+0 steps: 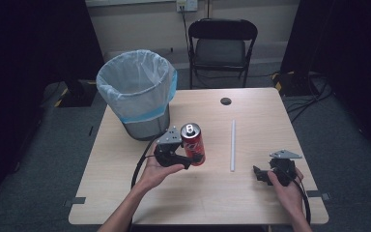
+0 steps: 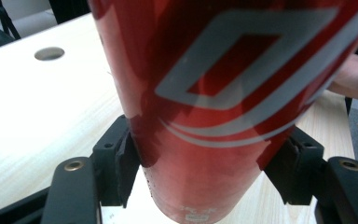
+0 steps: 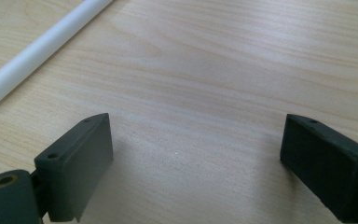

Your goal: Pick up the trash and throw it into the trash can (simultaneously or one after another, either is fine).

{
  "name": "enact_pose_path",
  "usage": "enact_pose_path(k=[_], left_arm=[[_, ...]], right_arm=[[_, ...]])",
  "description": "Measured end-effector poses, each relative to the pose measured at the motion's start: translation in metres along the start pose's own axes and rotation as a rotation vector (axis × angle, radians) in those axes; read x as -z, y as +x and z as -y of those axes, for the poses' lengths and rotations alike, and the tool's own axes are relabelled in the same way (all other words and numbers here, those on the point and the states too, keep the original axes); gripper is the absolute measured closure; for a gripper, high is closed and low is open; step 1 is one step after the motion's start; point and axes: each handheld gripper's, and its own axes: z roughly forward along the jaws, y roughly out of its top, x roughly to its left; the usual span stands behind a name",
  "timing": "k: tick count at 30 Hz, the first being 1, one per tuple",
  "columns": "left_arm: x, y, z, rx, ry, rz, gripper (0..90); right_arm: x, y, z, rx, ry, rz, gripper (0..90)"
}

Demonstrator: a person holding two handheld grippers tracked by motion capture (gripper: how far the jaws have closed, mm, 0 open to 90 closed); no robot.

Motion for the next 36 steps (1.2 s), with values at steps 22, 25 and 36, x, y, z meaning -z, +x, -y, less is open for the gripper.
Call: enact_pose_path(k=[22,25,36], left_arm=[[0.029,0.006,-0.023,0.004,-0.052,0.003,34.1],[0.032,0.006,-0.026,-0.004,-0.056,-0.002,34.0],[0.052,0.017,-0.036,0.029,-0.111,-0.014,34.1]], right_arm=[[0.000,0.000,0.000,0.000,0.000,0.000,8.5],[0.000,0.000,0.000,0.001,0.000,0.000,8.5],[0.000,0.000,0.000,0.000,0.000,0.000,8.5]])
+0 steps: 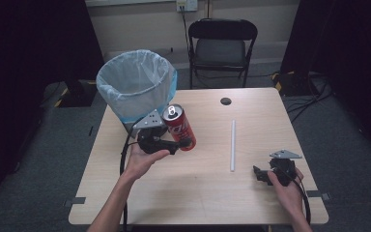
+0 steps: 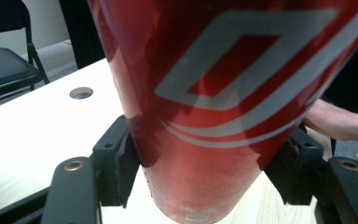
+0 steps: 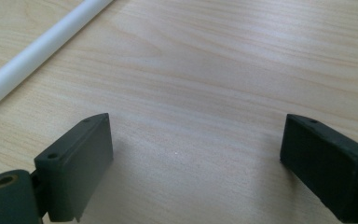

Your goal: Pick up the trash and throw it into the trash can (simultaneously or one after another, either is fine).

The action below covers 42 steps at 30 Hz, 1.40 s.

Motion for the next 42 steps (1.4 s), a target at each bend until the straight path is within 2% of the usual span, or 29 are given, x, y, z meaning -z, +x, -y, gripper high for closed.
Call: enact_pose_path(k=[5,13,31,42], left_arm=[[0.004,0.004,-0.007,-0.005,-0.011,-0.009,34.1],[0.010,0.009,-0.017,0.009,-0.028,-0.023,34.1],[0.029,0.014,-0.045,-0.029,-0.068,-0.061,34.1],[0.042,0.027,-0.065,-0.009,-0.121,-0.083,34.2]], right_arm=[[0.000,0.000,0.000,0.000,0.000,0.000,8.5],[0.000,0.000,0.000,0.000,0.000,0.000,8.5],[0.000,0.000,0.000,0.000,0.000,0.000,8.5],[0.000,0.000,0.000,0.000,0.000,0.000,8.4]])
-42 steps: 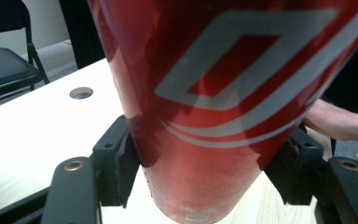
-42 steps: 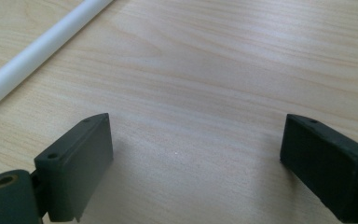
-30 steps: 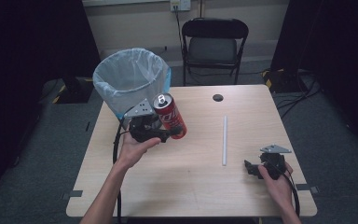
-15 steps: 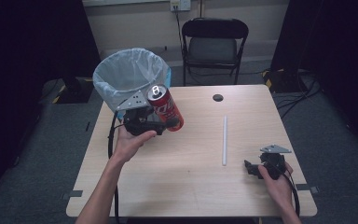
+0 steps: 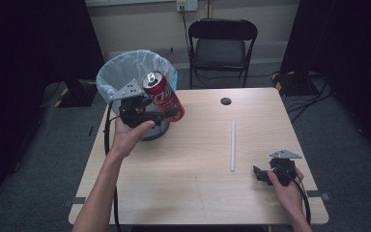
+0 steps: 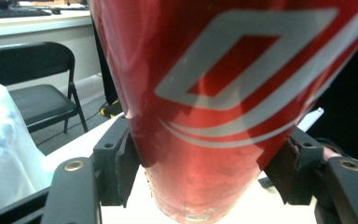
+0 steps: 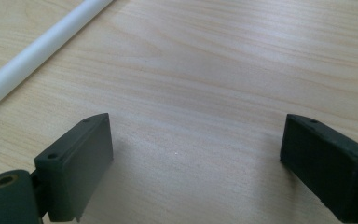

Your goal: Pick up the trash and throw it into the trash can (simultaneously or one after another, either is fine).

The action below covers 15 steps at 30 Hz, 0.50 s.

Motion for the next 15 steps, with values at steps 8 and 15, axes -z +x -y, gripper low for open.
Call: enact_pose_path(k=[8,15], left_arm=[[0.011,0.014,-0.014,0.017,-0.023,-0.018,34.2],[0.021,0.027,-0.023,0.026,-0.048,-0.046,34.2]], right_arm=[[0.000,0.000,0.000,0.000,0.000,0.000,8.5],[0.000,0.000,0.000,0.000,0.000,0.000,8.5]])
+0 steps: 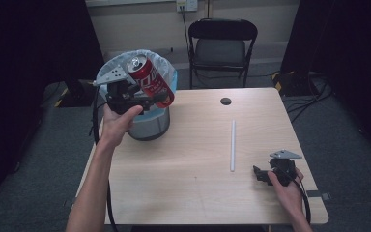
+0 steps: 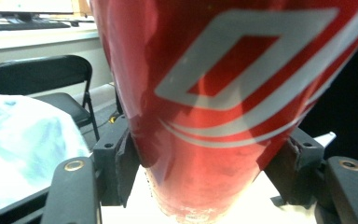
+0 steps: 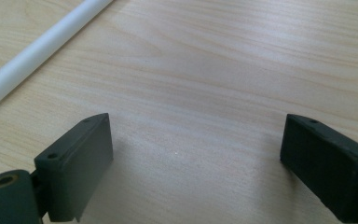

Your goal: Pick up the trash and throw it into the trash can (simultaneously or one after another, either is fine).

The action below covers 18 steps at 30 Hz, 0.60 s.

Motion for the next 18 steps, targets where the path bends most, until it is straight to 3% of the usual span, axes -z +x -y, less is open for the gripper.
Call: enact_pose_path(k=[15,18], left_arm=[[0.014,0.028,-0.015,0.025,-0.048,-0.064,34.3],[0.015,0.028,-0.018,0.025,-0.062,-0.073,34.3]], right_arm=[[0.000,0.000,0.000,0.000,0.000,0.000,8.5],[0.000,0.000,0.000,0.000,0.000,0.000,8.5]])
